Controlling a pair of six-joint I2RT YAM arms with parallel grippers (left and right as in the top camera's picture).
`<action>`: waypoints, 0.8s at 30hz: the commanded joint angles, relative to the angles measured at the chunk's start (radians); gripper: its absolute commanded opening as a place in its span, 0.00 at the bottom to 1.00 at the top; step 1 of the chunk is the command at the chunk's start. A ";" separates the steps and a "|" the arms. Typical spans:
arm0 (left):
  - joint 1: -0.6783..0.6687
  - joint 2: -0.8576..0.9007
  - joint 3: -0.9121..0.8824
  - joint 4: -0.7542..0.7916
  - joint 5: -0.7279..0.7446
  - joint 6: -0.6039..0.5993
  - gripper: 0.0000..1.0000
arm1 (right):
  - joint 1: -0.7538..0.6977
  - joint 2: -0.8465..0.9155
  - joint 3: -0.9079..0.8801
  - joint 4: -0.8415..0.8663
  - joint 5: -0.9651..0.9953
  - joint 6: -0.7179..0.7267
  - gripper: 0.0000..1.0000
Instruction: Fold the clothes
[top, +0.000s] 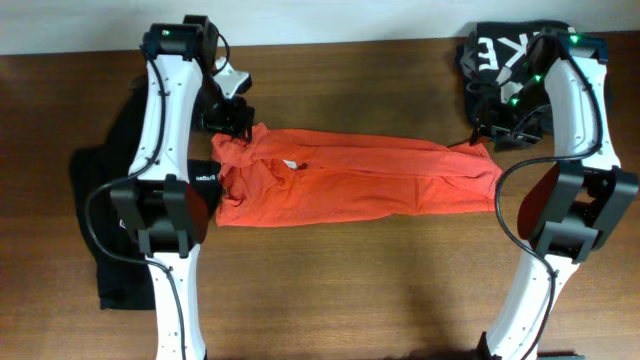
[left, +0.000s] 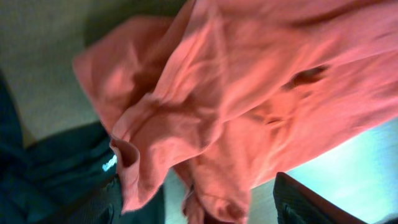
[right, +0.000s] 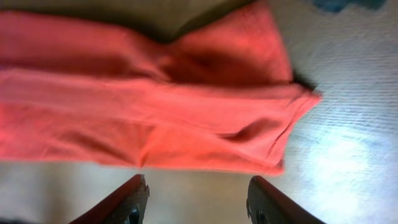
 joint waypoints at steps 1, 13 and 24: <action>0.027 -0.152 0.064 -0.001 0.143 0.015 0.80 | 0.010 -0.035 0.102 -0.065 -0.050 -0.023 0.57; 0.084 -0.175 -0.288 0.006 0.135 -0.036 0.87 | 0.010 -0.073 0.145 -0.100 -0.050 -0.064 0.63; 0.145 -0.175 -0.542 0.210 0.024 -0.066 0.01 | 0.010 -0.073 0.145 -0.075 -0.050 -0.063 0.63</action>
